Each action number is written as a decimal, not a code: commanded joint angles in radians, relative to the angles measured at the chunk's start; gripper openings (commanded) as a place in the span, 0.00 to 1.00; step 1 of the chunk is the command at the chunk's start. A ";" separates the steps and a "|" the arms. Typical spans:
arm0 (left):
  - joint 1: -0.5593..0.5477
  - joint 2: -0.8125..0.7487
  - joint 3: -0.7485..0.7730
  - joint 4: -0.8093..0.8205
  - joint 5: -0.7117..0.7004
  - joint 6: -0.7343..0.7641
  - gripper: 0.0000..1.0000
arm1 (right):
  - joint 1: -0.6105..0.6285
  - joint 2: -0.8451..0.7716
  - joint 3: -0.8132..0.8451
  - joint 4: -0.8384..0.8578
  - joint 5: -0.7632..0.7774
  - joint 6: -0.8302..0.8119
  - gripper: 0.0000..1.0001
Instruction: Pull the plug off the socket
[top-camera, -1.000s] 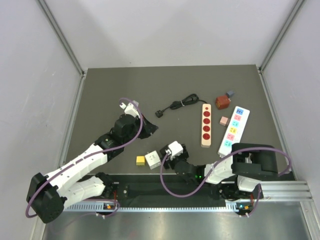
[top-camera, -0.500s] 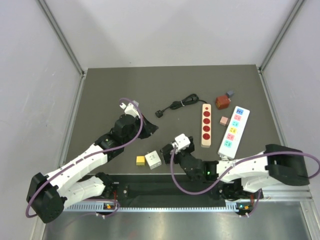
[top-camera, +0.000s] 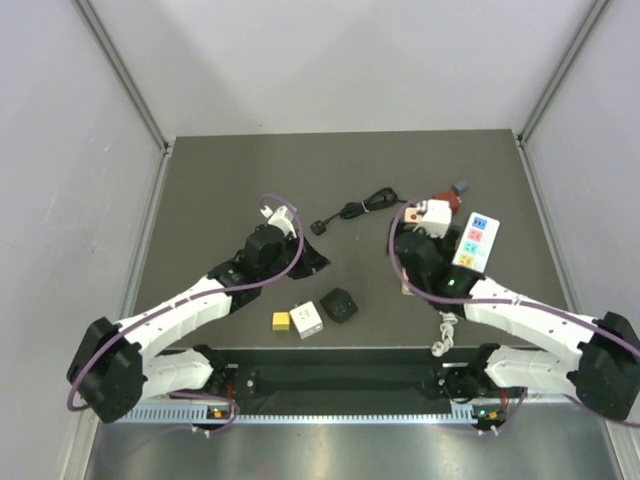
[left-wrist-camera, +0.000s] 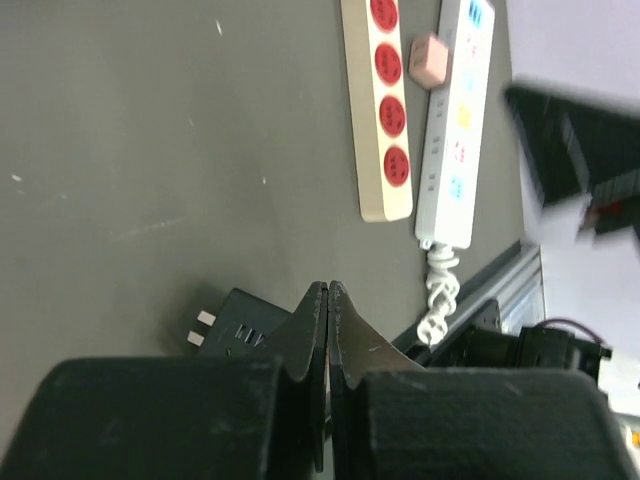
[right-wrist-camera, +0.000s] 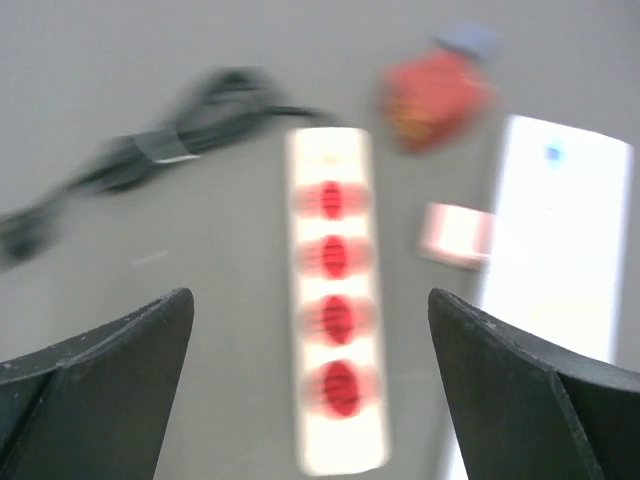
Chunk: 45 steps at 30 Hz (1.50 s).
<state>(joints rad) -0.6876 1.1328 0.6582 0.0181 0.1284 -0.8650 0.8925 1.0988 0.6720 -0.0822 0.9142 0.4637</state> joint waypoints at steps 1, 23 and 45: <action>0.005 0.048 0.041 0.094 0.123 0.006 0.00 | -0.221 0.004 0.069 -0.296 -0.069 0.128 1.00; 0.005 0.145 0.112 0.111 0.278 0.034 0.18 | -0.670 0.339 0.141 -0.476 -0.344 0.116 1.00; 0.003 0.487 0.337 0.272 0.500 -0.041 0.35 | -0.830 0.378 0.113 -0.403 -0.541 0.023 0.72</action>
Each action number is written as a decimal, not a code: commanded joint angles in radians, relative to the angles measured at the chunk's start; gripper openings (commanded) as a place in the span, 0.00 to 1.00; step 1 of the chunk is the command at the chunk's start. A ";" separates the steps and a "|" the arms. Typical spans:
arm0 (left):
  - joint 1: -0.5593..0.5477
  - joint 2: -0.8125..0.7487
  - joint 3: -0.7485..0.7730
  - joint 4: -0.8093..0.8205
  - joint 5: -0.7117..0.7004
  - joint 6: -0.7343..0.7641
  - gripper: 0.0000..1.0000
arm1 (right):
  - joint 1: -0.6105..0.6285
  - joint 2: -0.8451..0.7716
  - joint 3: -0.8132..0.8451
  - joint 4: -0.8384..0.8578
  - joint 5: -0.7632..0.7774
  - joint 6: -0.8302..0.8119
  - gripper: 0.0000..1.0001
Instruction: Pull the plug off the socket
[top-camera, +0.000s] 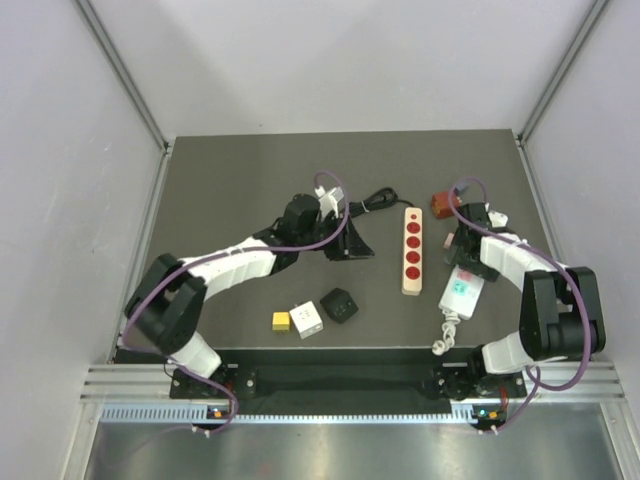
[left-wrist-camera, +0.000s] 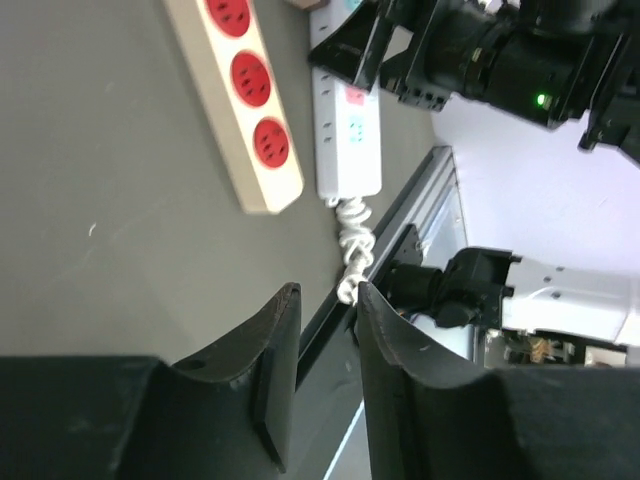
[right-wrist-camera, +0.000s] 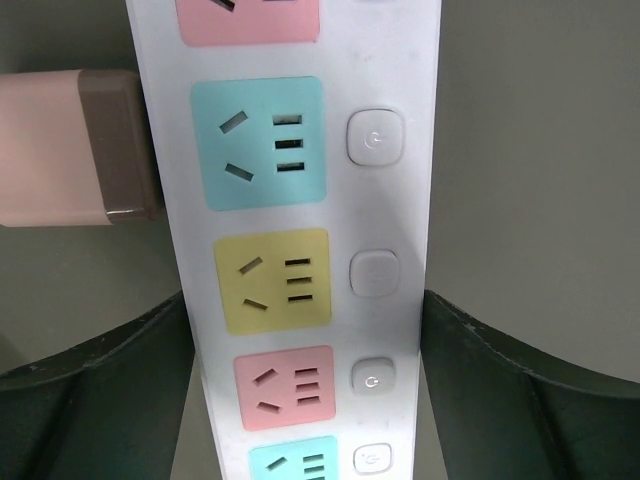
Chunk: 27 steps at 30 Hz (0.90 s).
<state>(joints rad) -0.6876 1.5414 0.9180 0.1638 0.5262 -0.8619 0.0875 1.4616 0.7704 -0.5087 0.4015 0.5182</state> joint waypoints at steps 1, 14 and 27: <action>0.002 0.106 0.097 0.143 0.121 -0.055 0.38 | -0.034 0.014 0.013 0.027 -0.036 -0.037 0.68; -0.059 0.586 0.615 0.148 0.195 -0.135 0.56 | -0.080 -0.152 -0.097 0.125 -0.154 -0.102 0.00; -0.141 0.905 0.996 -0.038 0.001 -0.062 0.58 | -0.134 -0.211 -0.137 0.187 -0.259 -0.133 0.00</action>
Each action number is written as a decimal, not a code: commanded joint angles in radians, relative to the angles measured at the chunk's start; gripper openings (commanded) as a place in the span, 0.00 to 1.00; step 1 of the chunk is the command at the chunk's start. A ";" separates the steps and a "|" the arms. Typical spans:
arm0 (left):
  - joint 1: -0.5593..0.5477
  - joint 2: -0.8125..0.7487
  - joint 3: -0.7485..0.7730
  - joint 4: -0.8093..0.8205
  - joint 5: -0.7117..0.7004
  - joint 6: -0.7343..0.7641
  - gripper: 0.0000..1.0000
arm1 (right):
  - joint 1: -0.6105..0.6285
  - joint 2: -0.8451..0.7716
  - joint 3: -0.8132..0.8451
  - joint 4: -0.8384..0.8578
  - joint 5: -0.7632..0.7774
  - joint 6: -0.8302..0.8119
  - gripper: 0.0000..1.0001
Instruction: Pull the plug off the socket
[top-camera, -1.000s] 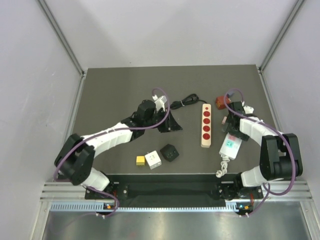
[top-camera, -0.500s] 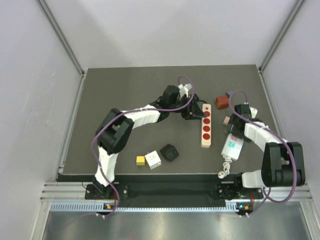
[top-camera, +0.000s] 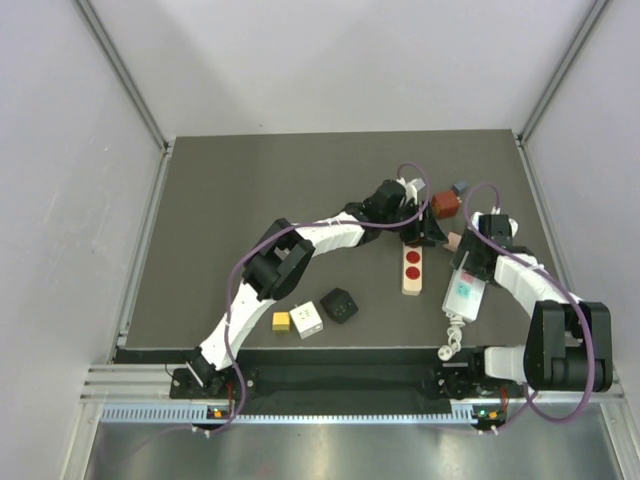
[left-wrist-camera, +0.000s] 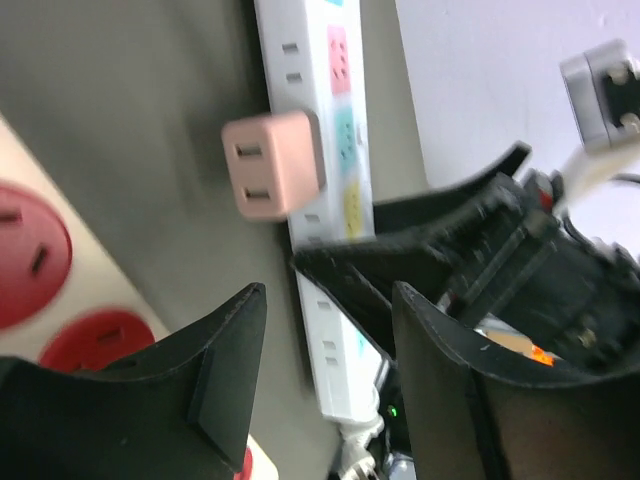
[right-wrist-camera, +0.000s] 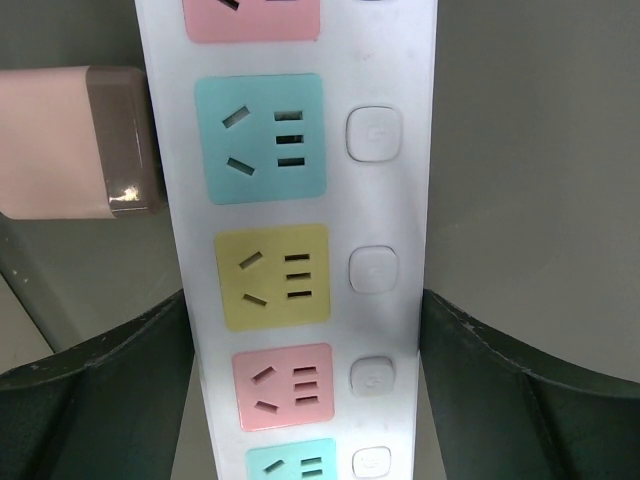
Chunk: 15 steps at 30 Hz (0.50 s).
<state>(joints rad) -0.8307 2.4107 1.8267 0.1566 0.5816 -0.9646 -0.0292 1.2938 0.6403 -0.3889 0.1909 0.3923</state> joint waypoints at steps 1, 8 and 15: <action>0.002 0.047 0.100 -0.032 -0.055 0.041 0.58 | -0.018 -0.047 -0.010 0.071 -0.057 -0.009 0.00; 0.004 0.129 0.190 -0.071 -0.089 0.040 0.61 | -0.021 -0.067 -0.024 0.082 -0.085 -0.012 0.00; 0.004 0.186 0.238 -0.057 -0.082 0.018 0.61 | -0.021 -0.071 -0.027 0.088 -0.093 -0.015 0.00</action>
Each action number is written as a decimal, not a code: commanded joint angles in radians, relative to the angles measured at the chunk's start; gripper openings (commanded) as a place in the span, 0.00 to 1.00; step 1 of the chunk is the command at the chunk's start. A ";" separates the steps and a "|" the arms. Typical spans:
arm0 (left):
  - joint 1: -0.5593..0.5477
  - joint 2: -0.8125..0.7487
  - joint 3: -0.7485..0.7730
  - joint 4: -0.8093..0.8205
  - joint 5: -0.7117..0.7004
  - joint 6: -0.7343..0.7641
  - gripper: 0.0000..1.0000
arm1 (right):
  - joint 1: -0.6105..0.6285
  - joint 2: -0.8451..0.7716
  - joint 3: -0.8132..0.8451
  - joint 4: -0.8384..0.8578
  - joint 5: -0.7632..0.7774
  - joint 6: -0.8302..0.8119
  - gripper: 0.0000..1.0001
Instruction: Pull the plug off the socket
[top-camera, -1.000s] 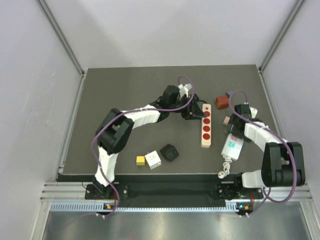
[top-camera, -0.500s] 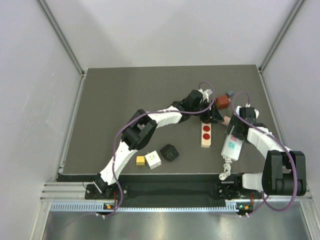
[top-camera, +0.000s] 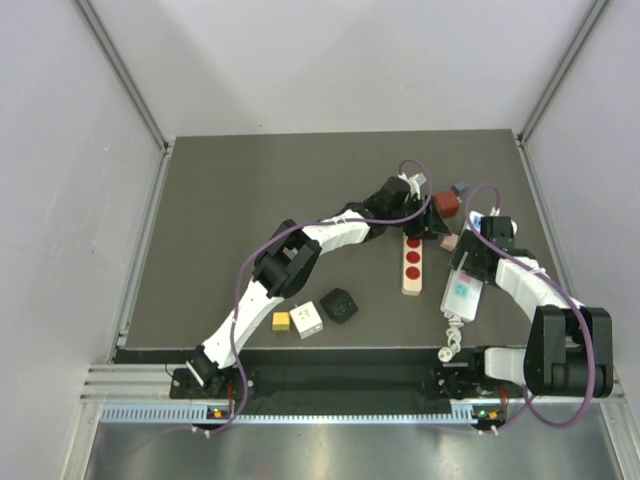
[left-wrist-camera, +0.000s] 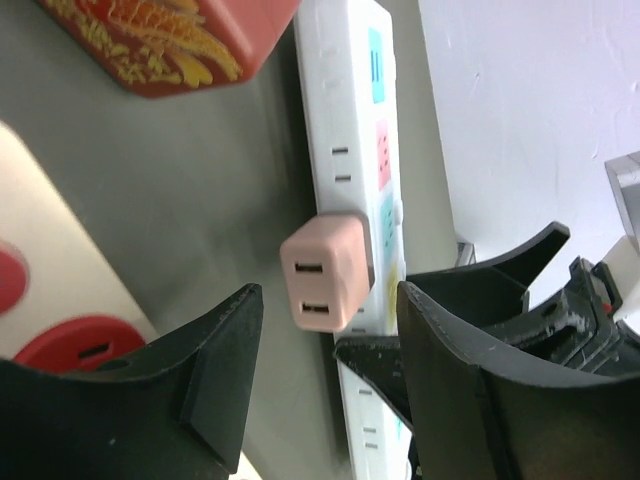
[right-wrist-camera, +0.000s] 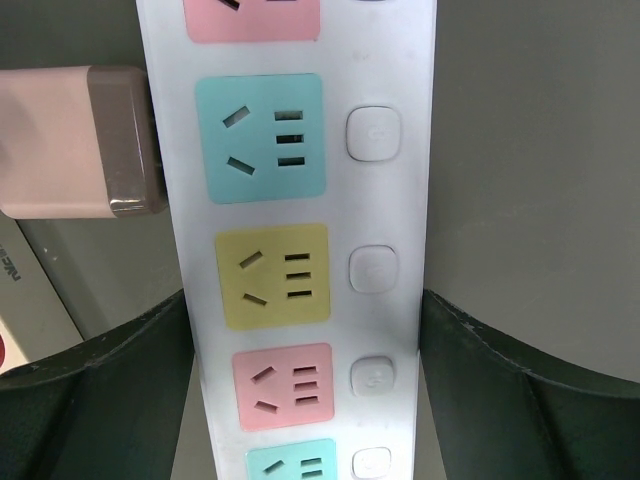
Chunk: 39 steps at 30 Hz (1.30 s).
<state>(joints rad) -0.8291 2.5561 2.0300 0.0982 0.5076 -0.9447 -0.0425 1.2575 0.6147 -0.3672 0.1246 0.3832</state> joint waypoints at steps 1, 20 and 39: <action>0.002 0.047 0.050 0.006 -0.003 -0.008 0.61 | -0.008 -0.036 -0.003 0.065 -0.029 -0.004 0.00; -0.028 0.124 0.101 0.021 0.022 -0.081 0.54 | -0.008 -0.118 -0.032 0.086 -0.008 -0.003 0.00; -0.030 0.053 0.035 0.101 0.057 -0.091 0.00 | -0.059 -0.035 -0.006 0.030 0.043 0.046 0.00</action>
<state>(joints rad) -0.8558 2.6526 2.0987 0.1894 0.5404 -1.0790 -0.0605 1.1912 0.5632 -0.3653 0.1211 0.3893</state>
